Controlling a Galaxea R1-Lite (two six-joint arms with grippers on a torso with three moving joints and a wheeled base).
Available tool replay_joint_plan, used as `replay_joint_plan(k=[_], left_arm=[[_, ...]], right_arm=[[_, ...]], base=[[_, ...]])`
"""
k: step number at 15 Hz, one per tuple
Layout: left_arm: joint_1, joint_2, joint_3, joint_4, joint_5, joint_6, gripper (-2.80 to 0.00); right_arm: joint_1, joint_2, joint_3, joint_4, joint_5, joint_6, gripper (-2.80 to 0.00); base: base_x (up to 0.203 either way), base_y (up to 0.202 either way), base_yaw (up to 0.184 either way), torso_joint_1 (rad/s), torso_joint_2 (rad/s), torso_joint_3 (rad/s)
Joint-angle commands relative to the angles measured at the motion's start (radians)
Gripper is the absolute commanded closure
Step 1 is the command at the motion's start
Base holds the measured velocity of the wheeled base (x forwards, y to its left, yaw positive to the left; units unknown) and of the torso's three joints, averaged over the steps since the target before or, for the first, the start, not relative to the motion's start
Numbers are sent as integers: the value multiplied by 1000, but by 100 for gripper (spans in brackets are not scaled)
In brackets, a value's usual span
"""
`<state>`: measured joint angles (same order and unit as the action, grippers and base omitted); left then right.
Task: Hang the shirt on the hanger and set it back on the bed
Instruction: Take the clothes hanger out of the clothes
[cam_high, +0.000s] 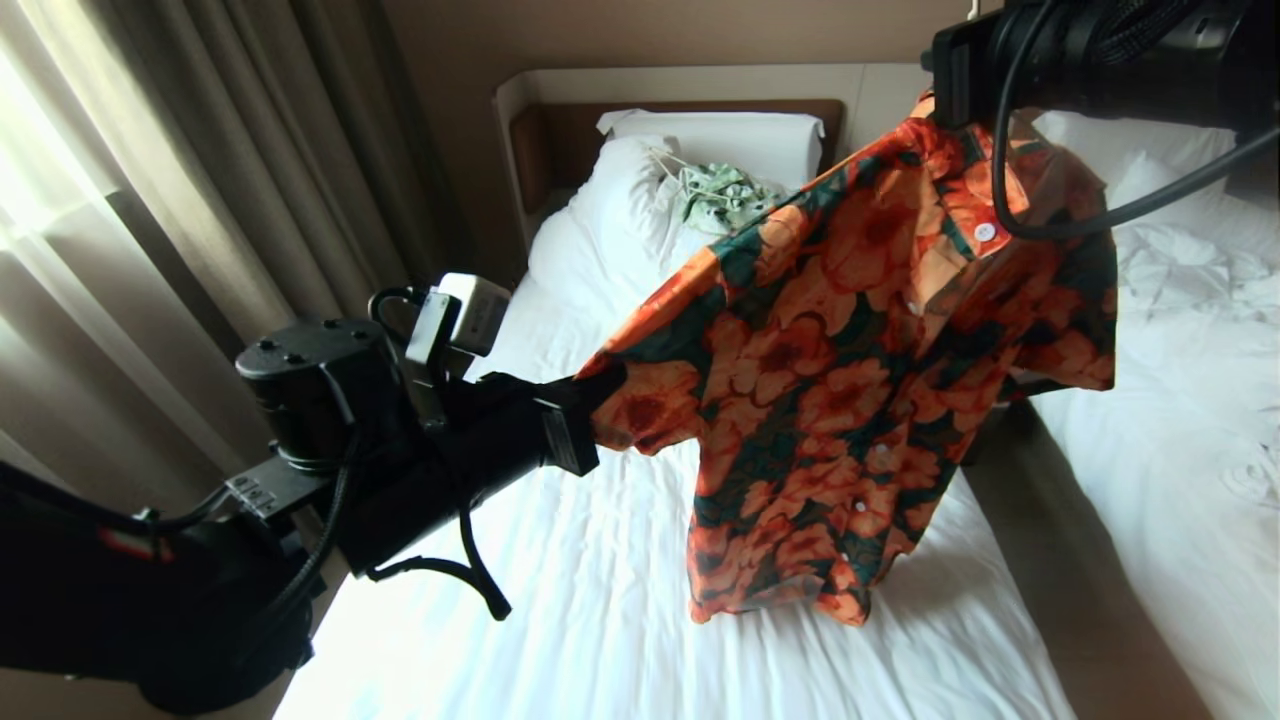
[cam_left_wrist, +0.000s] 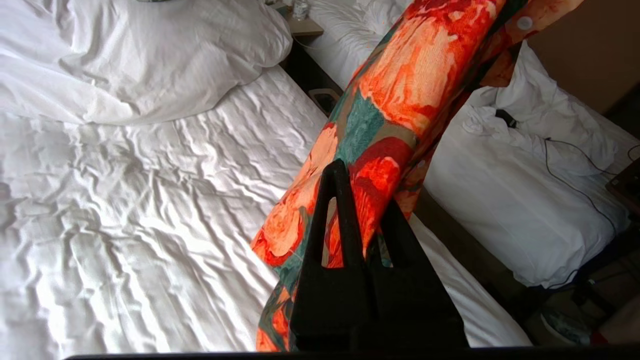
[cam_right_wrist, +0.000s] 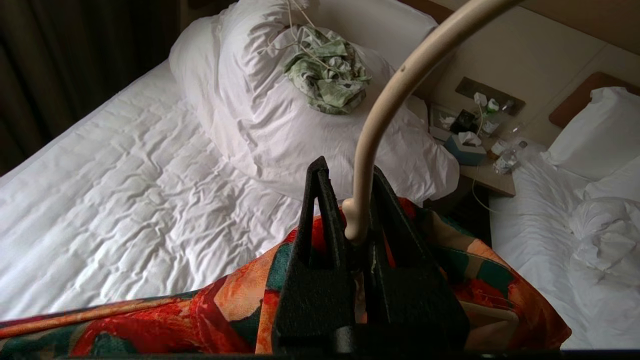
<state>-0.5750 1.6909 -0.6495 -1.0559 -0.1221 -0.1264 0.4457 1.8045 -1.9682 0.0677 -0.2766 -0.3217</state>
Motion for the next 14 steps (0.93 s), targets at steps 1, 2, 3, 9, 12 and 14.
replay_joint_plan(k=[1,2,3,9,12,14], left_arm=[[21,7,43,-7,-2,-2,0],[24,24,56,-8,-2,-4,0],[24,33,68,-11,-2,-6,0],[43,28,76,-138,-5,-18,0],[36,-2,54,-78,-6,-16,0],[22,-23,38,-71,-13,-16,0]], right_arm=[[-1,-2,0,0,-3,-2,0],[-1,-2,-1,-2,-3,-2,0],[-1,-2,-3,-2,-3,-2,0],[-7,1,-2,6,0,-17,0],[3,3,6,22,-1,-9,0],[16,0,5,55,-1,34,0]], base=[[0,0,0,0,0,0],[0,0,0,0,0,0],[0,0,0,0,0,0],[0,0,0,0,0,0],[0,0,0,0,0,0],[0,0,0,0,0,0]])
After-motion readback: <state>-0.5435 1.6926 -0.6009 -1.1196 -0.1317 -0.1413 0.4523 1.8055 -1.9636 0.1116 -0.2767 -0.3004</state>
